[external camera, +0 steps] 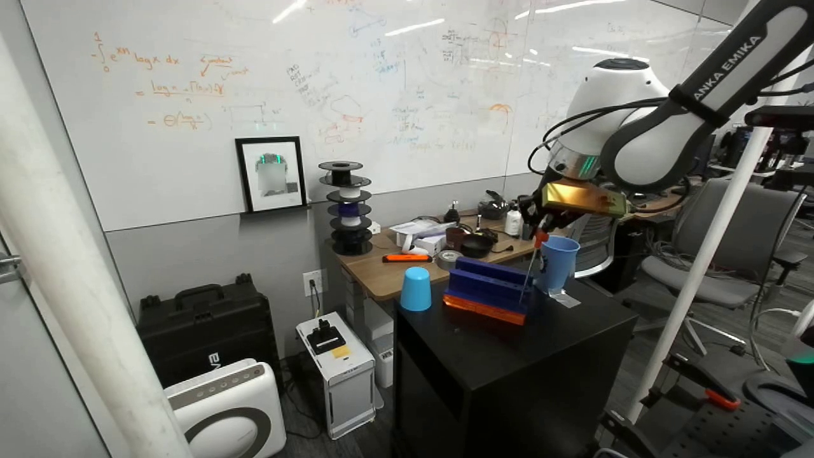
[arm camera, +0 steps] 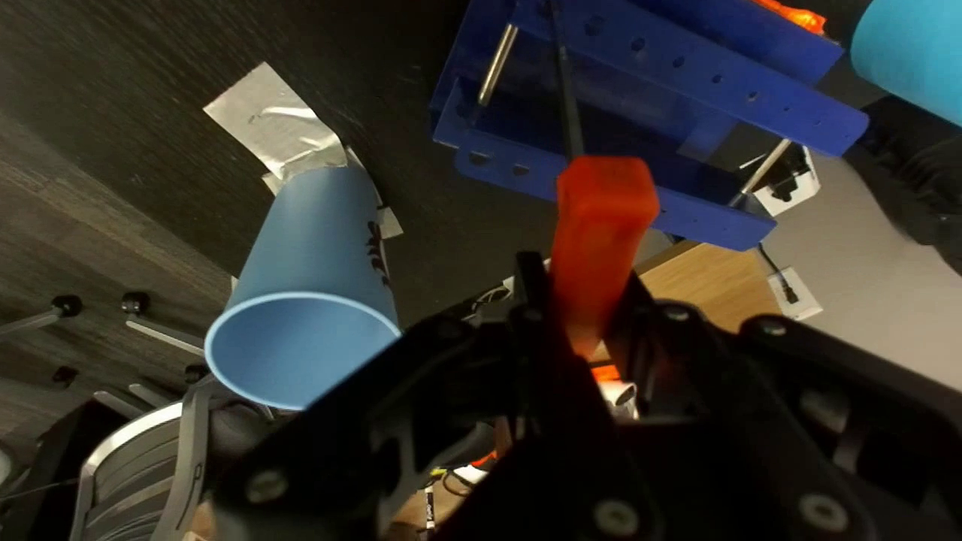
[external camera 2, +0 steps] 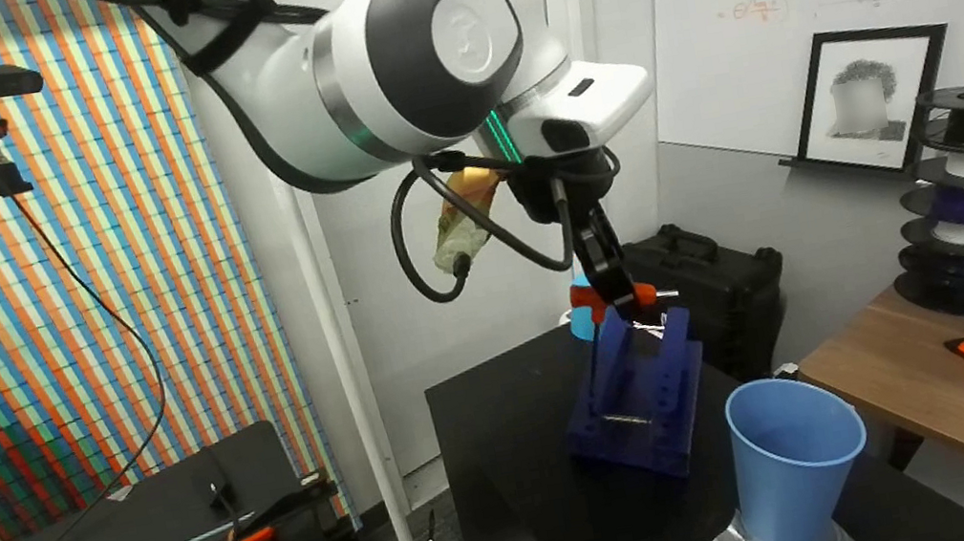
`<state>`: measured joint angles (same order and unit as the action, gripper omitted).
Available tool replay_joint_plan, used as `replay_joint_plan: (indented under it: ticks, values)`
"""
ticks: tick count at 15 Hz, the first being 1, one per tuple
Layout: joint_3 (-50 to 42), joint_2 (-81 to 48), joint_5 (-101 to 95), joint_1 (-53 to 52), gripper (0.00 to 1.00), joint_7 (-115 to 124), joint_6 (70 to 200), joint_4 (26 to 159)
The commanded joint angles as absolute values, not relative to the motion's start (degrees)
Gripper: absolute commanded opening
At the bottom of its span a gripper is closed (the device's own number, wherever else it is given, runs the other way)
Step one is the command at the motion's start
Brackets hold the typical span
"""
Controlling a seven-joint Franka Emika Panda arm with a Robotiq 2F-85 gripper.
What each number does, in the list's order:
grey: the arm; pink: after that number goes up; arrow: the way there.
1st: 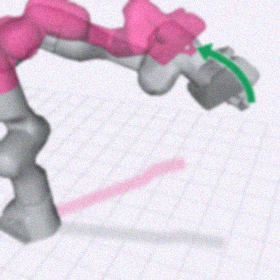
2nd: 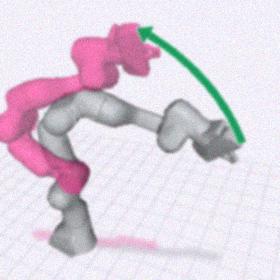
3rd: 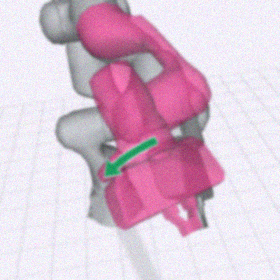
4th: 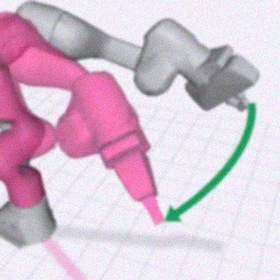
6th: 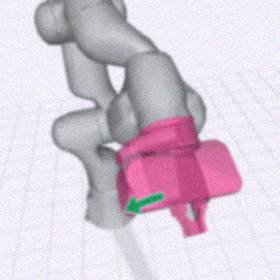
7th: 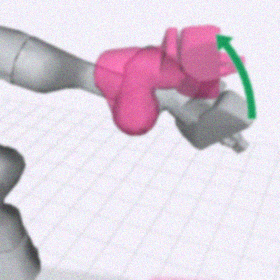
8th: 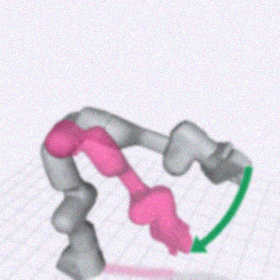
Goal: Remove the wrench from the toolbox and place it in the blue cup on the right
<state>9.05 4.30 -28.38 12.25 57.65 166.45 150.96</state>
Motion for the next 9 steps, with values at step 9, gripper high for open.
replay_joint_plan:
  ticks: [9]
  values:
    - [3.03, 23.72, -4.11, 7.01, 0.11, 28.95, 157.33, 153.99]
